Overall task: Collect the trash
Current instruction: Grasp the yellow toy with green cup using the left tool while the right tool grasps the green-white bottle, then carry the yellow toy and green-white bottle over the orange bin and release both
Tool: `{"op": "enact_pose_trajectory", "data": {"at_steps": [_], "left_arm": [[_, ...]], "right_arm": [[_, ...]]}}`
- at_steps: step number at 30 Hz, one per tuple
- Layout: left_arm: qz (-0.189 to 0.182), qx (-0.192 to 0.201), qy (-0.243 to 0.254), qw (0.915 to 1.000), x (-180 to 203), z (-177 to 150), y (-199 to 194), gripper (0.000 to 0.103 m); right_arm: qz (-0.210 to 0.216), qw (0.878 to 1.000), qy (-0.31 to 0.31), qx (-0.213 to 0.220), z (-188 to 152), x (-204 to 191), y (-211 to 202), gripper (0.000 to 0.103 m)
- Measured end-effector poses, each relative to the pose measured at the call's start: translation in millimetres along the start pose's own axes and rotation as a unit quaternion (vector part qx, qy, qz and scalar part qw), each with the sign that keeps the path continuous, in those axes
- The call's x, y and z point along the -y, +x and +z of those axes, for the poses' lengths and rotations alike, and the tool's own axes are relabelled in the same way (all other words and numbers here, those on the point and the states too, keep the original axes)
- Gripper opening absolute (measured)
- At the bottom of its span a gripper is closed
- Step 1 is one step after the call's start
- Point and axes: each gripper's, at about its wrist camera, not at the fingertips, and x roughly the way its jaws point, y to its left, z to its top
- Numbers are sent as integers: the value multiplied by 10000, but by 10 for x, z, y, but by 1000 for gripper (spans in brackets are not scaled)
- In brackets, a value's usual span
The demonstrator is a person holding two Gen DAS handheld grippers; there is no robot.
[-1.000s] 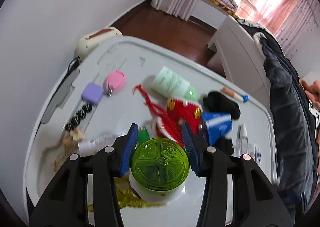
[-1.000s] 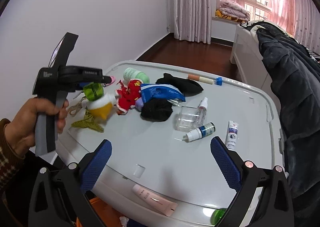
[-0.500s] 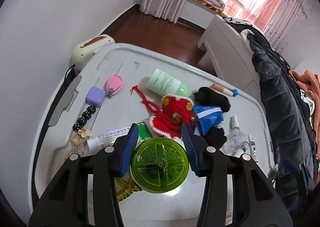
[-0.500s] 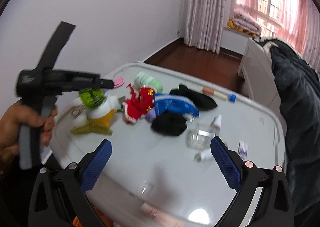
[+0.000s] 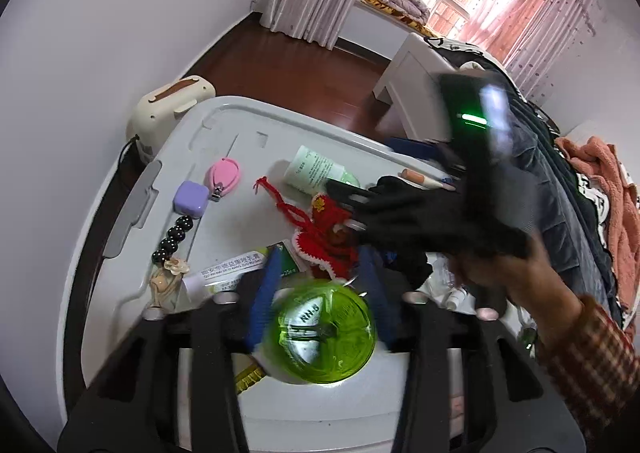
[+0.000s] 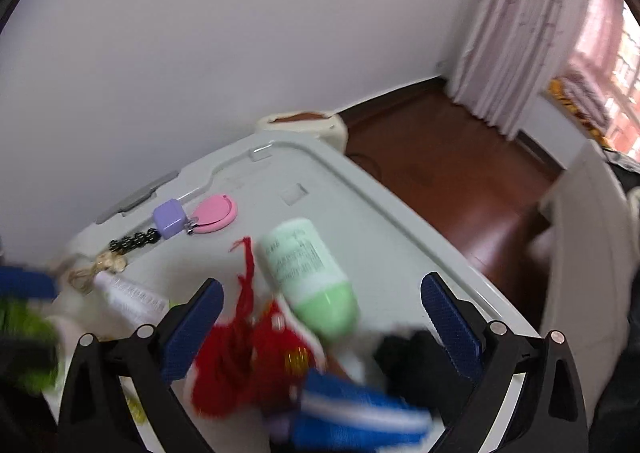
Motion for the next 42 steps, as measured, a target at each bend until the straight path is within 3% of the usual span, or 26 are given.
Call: {"op": "enact_pose_trajectory", "data": {"at_steps": [3,4,8,9,11,14,19,22,28,30,36,42], "left_arm": [[80,100,107,9999,-4,26,-35,26],[92,100,103,9999,-8,27,-26,26],[88,-134,44,9999,-56,3,91,26],[87,-151,30,9998,-72,0,92,26],[108,-140,-48,9998,-110,13,89,27],[206,-167,-161,9995,-166,35,104,37],[323,-384,-79,9987,-137,19,281,58],[616,-432,233,9969,-25,27,443,61],[1047,-888,644,9884,29,33,914,61],[1142,-813,731,9874,39,19,927,48],[876,-576,420,9936,-34,14,643,46],[580,-415,425,9966,72,-57,299,46]], "right_arm": [[148,9992,-204,-314,126,-50,300,97],[108,9987,-263,-425,145,-67,373,90],[112,9960,-228,-861,154,-75,595,83],[137,9955,-186,-920,144,-64,625,80],[182,9937,-122,-1097,105,-56,712,63],[334,9937,274,-1033,73,36,677,56],[267,9948,784,-585,119,230,310,54],[290,9939,1038,-241,159,352,-24,53],[323,9924,1161,234,94,421,-661,53],[299,9927,1126,296,-3,390,-851,51],[170,9927,1171,250,-363,317,-1169,47],[78,9902,1381,190,-731,176,-1445,47]]}}
